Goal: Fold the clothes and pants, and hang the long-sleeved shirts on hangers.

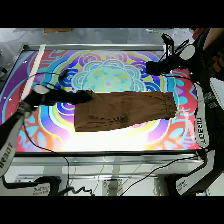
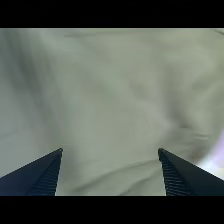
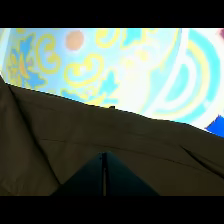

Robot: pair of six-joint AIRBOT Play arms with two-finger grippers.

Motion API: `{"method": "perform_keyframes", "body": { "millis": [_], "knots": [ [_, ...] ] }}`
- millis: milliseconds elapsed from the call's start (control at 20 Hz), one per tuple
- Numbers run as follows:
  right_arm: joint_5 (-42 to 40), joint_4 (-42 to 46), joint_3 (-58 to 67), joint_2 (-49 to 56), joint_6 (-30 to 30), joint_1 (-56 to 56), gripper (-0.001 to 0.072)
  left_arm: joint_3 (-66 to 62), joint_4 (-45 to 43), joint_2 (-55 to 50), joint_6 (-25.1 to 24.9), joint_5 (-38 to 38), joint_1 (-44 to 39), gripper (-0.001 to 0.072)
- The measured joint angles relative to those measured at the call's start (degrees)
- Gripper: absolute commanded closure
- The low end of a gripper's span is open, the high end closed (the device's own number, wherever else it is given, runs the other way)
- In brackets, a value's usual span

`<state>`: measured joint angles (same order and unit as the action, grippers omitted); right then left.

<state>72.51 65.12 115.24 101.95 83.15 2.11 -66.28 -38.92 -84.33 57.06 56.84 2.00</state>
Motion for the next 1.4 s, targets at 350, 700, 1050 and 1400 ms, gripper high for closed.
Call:
{"method": "perform_keyframes", "body": {
  "millis": [350,700,1050,1400],
  "knots": [
    [-0.4,0.1,-0.7,0.1,-0.3,0.0,0.0688,2.1,-7.6,-5.5,0.6,5.3,11.3,0.0008],
    [-0.6,0.1,-0.8,0.1,-0.4,0.0,0.0688,2.4,-0.6,-13.4,-5.3,5.1,9.4,0.0159],
    [-0.6,0.1,-0.8,0.2,-0.4,0.0,0.0688,2.3,0.2,-14.7,-7.4,0.9,4.7,0.0697],
    [2.2,0.2,-0.8,0.2,-4.3,0.0,0.0688,-10.4,-14.0,-8.4,4.8,17.3,5.5,0.0698]
  ]
}}
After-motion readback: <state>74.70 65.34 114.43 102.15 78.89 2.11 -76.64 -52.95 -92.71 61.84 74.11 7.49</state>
